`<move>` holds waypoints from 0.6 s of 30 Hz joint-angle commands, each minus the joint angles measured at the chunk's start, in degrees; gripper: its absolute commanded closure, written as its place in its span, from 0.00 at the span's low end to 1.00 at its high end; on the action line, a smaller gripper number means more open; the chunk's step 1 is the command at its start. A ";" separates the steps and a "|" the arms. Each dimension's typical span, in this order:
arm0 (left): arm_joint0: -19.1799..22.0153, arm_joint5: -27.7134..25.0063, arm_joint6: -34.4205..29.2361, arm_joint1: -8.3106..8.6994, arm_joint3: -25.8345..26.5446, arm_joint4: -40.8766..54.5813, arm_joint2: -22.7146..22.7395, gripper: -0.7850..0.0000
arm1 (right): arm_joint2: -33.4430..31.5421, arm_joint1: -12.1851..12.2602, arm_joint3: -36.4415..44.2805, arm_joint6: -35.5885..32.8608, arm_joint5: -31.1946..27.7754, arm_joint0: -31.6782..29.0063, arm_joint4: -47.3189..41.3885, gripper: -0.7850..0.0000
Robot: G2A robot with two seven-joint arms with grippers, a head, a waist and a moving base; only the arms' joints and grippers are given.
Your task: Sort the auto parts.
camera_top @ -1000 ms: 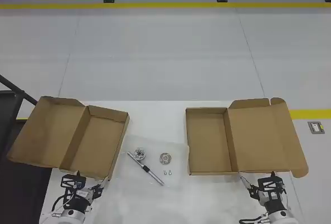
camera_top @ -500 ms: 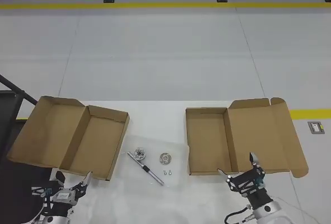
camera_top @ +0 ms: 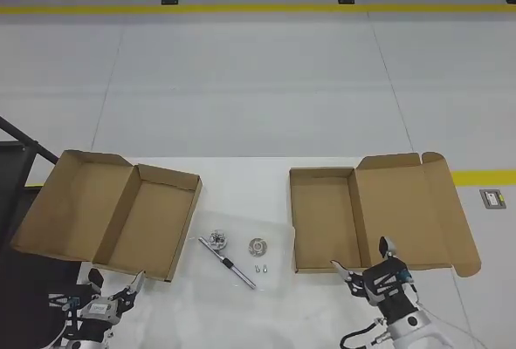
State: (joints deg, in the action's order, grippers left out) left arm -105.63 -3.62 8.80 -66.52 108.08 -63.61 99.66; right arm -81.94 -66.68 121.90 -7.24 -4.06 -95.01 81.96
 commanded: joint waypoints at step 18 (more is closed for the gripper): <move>-0.31 0.39 0.49 -0.51 1.23 -1.42 -0.30 0.00 | 29.47 -5.63 -14.37 -26.34 1.08 31.57 4.44 0.00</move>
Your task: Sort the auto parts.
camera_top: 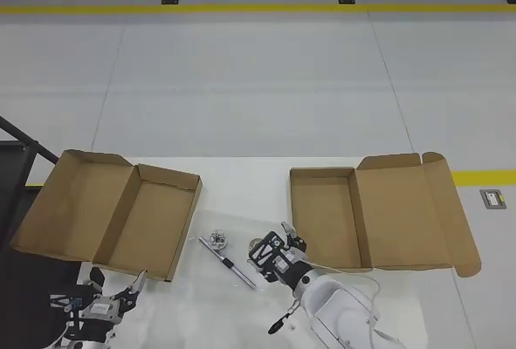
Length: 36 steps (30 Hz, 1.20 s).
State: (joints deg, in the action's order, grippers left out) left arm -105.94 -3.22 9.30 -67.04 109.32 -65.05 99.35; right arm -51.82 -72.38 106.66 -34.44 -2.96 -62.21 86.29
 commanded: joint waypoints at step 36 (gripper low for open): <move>0.01 -0.01 0.00 0.00 -0.01 0.02 0.00 0.00 | 15.83 -10.53 -34.67 -8.79 -10.23 23.66 -5.74 0.38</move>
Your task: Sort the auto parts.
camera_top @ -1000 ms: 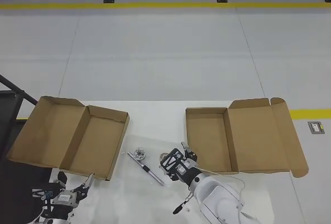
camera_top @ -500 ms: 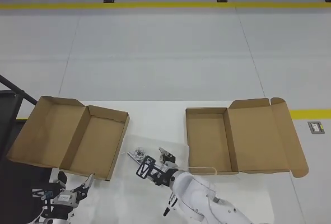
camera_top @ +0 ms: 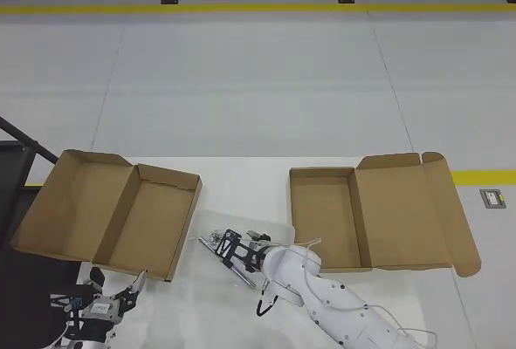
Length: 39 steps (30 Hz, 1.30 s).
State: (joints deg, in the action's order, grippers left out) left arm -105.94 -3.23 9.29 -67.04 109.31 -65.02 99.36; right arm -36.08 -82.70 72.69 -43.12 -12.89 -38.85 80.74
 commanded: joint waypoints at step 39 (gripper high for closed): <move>0.00 0.00 0.00 0.00 0.00 0.00 0.00 0.00 | -1.64 -4.62 -11.94 -2.01 -3.06 3.73 -0.06 1.00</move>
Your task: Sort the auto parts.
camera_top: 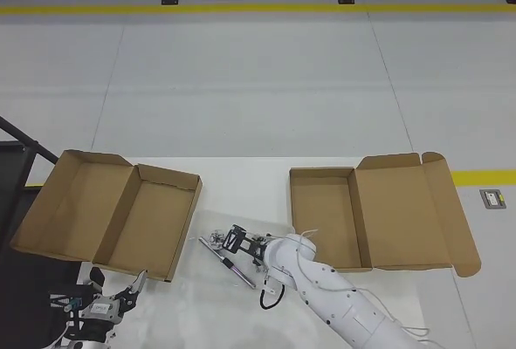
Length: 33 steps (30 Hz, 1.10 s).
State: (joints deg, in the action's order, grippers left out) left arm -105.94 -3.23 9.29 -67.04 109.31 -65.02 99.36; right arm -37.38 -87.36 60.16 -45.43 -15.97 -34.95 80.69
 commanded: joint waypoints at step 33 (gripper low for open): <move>0.00 0.00 0.00 0.00 0.00 0.00 0.00 0.00 | -34.80 9.05 25.59 48.10 -32.87 -22.71 -30.31 1.00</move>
State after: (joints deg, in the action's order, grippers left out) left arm -105.94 -3.23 9.29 -67.04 109.31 -65.02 99.36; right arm -71.93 -78.36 85.73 1.74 -48.20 -57.63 50.82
